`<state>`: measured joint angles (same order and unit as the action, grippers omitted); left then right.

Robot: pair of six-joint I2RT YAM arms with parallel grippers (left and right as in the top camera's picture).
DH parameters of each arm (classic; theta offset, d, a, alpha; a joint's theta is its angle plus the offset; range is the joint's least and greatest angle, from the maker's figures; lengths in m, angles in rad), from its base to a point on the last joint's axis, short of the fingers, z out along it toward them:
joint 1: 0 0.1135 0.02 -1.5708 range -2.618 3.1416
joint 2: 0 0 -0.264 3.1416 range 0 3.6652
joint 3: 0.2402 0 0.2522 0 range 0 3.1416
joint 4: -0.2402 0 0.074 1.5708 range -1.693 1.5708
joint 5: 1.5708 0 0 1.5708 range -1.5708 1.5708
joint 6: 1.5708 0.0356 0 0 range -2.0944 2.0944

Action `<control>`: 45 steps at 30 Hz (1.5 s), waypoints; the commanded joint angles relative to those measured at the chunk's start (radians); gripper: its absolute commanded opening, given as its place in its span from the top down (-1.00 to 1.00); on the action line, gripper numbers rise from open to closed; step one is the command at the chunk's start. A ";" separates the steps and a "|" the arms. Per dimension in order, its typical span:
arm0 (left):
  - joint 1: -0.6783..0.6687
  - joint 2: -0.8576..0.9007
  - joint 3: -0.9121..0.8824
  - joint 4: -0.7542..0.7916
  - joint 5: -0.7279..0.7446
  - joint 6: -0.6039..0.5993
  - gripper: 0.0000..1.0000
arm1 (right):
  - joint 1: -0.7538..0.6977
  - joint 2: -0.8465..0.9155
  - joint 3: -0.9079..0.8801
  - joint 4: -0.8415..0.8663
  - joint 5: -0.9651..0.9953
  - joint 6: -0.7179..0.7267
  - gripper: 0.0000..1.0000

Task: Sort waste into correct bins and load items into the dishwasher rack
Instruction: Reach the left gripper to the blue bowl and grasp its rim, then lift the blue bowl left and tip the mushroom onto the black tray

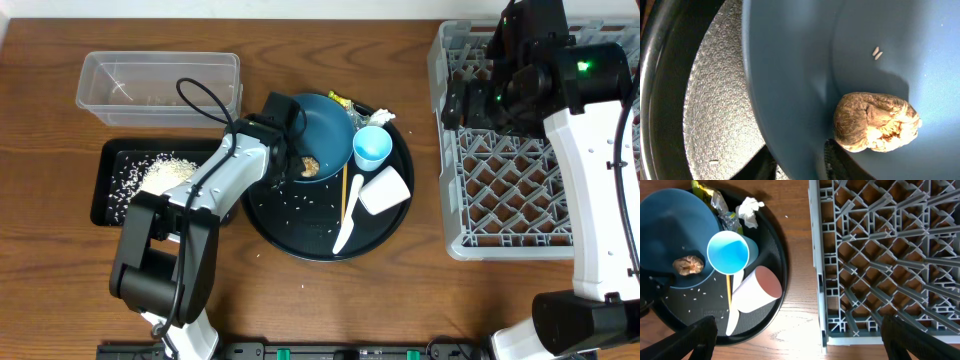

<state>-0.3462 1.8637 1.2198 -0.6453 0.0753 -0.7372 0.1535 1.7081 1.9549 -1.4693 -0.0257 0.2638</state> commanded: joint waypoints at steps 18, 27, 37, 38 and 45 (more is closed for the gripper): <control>0.011 -0.003 0.008 -0.011 -0.006 0.004 0.88 | -0.002 -0.011 0.007 -0.001 0.000 0.013 -0.98; 0.063 -0.059 0.009 -0.039 -0.009 0.011 0.88 | -0.002 -0.011 0.007 -0.001 0.000 0.013 -0.99; 0.095 -0.238 0.009 -0.101 -0.009 0.060 0.88 | -0.002 -0.011 0.007 -0.001 0.000 0.013 -0.98; 0.095 -0.259 0.009 -0.110 -0.009 0.060 0.89 | -0.002 -0.011 0.007 -0.001 0.000 0.013 -0.99; 0.097 -0.388 0.009 -0.197 -0.010 0.065 0.88 | -0.002 -0.011 0.007 -0.001 0.000 0.012 -0.98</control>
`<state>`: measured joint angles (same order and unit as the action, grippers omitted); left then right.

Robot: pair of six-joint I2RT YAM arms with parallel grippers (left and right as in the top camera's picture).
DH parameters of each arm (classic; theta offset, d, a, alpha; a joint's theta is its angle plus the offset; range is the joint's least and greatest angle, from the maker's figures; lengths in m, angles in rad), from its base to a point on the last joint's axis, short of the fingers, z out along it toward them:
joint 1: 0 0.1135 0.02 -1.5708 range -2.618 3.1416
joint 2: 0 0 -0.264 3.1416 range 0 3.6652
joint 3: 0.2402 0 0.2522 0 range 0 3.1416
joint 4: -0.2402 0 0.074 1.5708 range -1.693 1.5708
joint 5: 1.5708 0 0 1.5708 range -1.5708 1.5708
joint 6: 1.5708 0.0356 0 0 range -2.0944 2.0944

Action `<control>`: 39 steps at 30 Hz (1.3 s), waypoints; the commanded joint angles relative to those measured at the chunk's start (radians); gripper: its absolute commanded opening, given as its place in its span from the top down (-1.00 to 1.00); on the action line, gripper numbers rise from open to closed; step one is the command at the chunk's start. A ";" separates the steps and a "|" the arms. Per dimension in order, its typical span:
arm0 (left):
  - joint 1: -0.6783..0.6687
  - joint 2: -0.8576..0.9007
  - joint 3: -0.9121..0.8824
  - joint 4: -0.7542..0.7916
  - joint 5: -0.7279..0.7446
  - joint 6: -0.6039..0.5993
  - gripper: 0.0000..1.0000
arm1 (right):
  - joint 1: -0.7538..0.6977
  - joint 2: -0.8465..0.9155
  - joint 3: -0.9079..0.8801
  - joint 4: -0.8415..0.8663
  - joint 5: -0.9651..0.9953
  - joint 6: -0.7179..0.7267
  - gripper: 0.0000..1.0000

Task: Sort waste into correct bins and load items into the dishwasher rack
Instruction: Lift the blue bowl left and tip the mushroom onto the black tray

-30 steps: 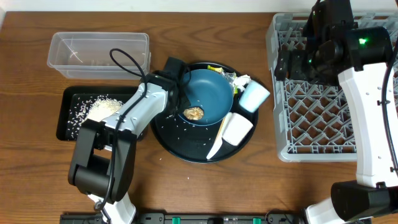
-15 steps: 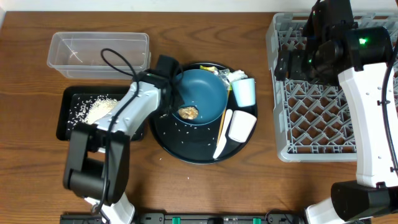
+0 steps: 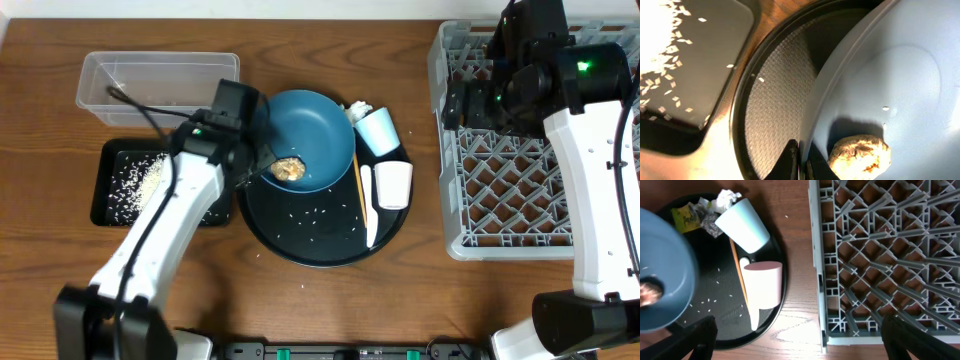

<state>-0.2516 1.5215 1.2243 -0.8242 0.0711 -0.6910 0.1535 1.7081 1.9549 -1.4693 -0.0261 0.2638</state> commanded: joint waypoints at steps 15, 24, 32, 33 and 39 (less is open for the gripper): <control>0.348 -0.156 0.005 -0.225 -0.202 0.074 0.88 | -0.002 -0.011 0.007 -0.001 0.000 0.012 -0.98; 0.456 -0.158 0.005 -0.260 -0.504 0.089 0.88 | -0.002 -0.011 0.007 -0.001 0.000 0.013 -0.98; 0.456 -0.158 0.013 -0.251 -0.777 0.119 0.88 | -0.002 -0.011 0.007 -0.001 0.000 0.012 -0.99; 0.456 -0.158 0.013 -0.248 -0.808 0.119 0.87 | -0.002 -0.011 0.007 -0.001 0.000 0.013 -0.99; 0.456 -0.158 0.013 -0.227 -1.003 0.176 0.88 | -0.002 -0.011 0.007 -0.001 0.000 0.012 -0.98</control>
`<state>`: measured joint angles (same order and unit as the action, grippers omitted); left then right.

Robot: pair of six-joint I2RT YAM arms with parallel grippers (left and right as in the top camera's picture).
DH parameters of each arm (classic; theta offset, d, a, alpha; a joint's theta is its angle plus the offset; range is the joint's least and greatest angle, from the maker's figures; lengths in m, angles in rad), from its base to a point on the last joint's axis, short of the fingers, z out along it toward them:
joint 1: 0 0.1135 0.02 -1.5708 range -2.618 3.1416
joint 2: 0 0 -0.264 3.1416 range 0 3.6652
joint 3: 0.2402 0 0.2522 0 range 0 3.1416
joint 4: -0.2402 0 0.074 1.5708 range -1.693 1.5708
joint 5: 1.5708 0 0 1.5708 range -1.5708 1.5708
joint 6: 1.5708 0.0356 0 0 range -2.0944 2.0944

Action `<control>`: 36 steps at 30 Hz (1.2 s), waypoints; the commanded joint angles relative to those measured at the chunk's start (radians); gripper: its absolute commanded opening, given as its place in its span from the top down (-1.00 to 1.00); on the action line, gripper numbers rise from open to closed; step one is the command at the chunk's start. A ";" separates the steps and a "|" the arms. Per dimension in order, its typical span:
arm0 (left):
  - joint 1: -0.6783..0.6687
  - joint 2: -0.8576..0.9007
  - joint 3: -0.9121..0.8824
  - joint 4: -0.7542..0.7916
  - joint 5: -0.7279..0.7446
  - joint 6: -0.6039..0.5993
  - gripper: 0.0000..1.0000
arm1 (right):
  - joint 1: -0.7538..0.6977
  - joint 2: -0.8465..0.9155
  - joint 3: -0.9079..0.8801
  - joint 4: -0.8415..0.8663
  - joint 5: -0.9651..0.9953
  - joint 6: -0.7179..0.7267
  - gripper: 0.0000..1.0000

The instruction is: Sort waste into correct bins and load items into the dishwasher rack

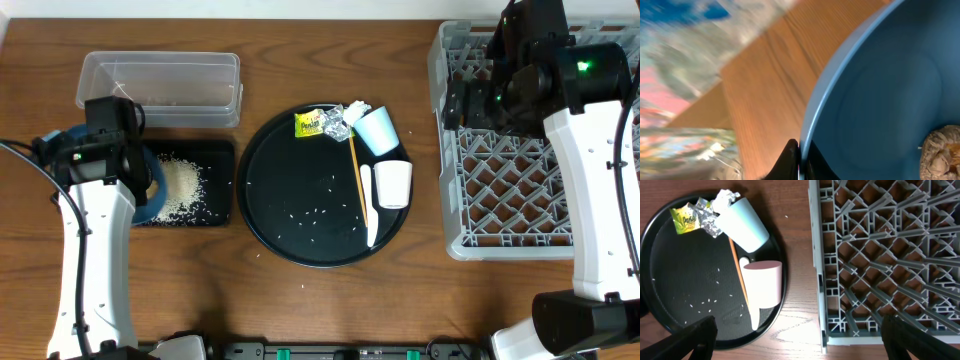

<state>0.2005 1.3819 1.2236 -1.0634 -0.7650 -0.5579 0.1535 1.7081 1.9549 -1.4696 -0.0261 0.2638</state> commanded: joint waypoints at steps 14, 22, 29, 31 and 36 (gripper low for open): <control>-0.090 0.021 0.013 0.332 -0.457 0.613 0.88 | -0.002 -0.011 0.007 0.000 0.000 0.013 -0.99; -0.174 0.132 -0.001 0.358 -0.604 0.682 0.88 | -0.002 -0.011 0.007 0.000 0.000 0.012 -0.98; -0.180 0.141 -0.005 0.359 -0.612 0.681 0.88 | -0.002 -0.011 0.007 0.000 0.000 0.012 -0.99; -0.181 0.141 -0.012 0.362 -0.608 0.681 0.88 | -0.002 -0.011 0.007 0.000 0.000 0.012 -0.99; -0.198 0.145 -0.042 0.394 -0.609 0.682 0.88 | -0.002 -0.011 0.007 0.000 0.000 0.013 -0.99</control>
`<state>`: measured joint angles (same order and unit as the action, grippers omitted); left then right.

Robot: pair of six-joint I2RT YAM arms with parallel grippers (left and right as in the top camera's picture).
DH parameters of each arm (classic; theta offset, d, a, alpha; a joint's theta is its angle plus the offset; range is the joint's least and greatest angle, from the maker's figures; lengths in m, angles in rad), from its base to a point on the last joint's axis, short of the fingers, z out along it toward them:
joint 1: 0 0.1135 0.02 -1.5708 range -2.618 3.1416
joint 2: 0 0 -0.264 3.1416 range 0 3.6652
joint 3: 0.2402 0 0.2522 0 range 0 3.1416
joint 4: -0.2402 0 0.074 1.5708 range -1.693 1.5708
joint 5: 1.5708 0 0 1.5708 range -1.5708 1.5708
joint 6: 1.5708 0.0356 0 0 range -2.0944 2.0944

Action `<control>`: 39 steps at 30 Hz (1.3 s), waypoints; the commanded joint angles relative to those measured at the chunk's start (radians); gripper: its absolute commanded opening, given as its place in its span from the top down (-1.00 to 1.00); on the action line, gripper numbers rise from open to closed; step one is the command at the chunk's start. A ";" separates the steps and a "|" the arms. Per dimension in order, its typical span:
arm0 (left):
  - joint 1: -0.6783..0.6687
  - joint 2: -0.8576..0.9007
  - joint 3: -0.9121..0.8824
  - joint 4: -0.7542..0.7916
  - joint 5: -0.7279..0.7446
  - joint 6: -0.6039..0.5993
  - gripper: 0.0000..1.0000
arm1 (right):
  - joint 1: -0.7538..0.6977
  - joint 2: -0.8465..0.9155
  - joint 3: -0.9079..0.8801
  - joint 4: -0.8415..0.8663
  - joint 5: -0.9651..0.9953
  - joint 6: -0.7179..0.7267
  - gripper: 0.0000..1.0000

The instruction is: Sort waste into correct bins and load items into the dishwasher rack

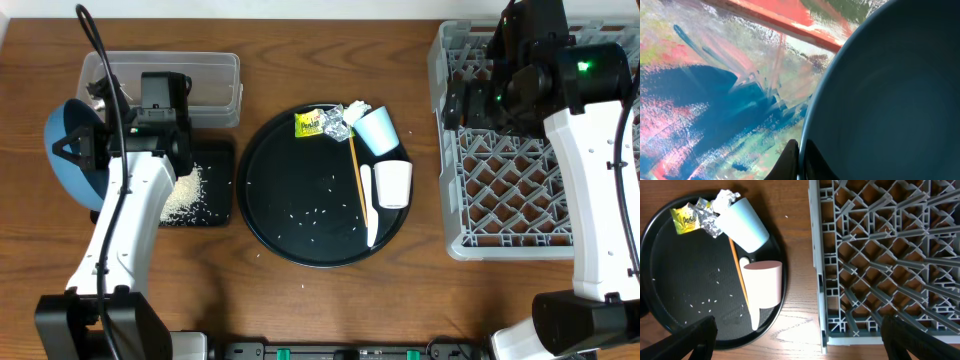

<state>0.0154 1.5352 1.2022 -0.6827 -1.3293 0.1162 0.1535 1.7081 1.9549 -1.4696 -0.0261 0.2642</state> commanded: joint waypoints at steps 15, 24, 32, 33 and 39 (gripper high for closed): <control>-0.029 -0.151 -0.020 0.051 0.070 -0.095 0.88 | -0.002 -0.011 0.007 0.000 0.000 0.012 -0.99; -0.079 -0.498 -0.020 -0.078 0.771 -0.296 0.87 | -0.002 -0.011 0.007 0.000 0.000 0.012 -0.98; -0.174 -0.575 -0.021 -0.284 1.177 -0.505 0.88 | -0.002 -0.011 0.007 0.000 0.000 0.012 -0.99; -0.179 -0.563 -0.021 -0.306 1.205 -0.532 0.88 | -0.002 -0.011 0.007 0.000 0.000 0.012 -0.99; -0.183 -0.429 -0.021 -0.353 1.244 -0.648 0.88 | -0.002 -0.011 0.007 0.000 0.000 0.012 -0.99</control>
<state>-0.1650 1.0508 1.1831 -1.0344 -0.1570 -0.4305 0.1535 1.7081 1.9549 -1.4696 -0.0261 0.2642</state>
